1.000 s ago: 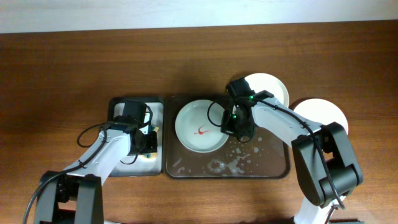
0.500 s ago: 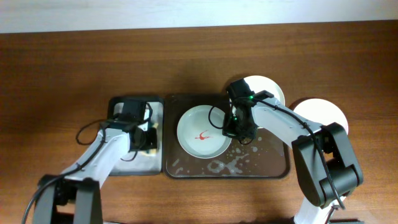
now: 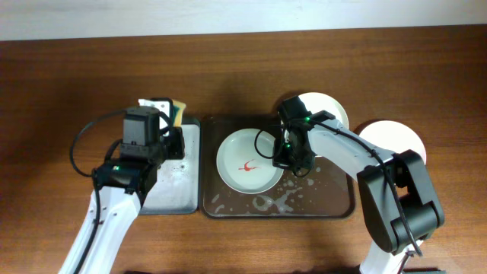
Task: Clean dirty plates on tray and stack at the side
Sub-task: 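Scrub the pale green plate with the sponge in the left gripper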
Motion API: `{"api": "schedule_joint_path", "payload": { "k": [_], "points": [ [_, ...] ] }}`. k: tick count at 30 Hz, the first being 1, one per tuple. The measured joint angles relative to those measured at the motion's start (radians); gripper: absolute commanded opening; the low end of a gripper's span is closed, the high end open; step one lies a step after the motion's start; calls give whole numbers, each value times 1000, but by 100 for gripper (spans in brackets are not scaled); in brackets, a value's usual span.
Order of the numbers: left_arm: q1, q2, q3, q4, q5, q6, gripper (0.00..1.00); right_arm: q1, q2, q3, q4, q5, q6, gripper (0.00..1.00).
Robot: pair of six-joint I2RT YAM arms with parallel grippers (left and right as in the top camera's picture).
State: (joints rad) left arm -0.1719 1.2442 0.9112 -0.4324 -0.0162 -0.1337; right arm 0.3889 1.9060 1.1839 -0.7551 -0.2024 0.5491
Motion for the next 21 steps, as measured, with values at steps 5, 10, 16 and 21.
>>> {"api": "schedule_joint_path", "payload": {
  "k": [5,10,16,21],
  "points": [
    [-4,-42,2,20,1,4,0,0,0,0,1,0,0,4],
    [-84,44,2,6,85,-39,0,0,0,0,1,-1,-3,4],
    [-233,280,2,112,262,-212,0,0,0,0,2,-5,-9,4],
    [-347,444,2,232,319,-381,0,0,0,0,4,-5,-12,4]
  ]
}}
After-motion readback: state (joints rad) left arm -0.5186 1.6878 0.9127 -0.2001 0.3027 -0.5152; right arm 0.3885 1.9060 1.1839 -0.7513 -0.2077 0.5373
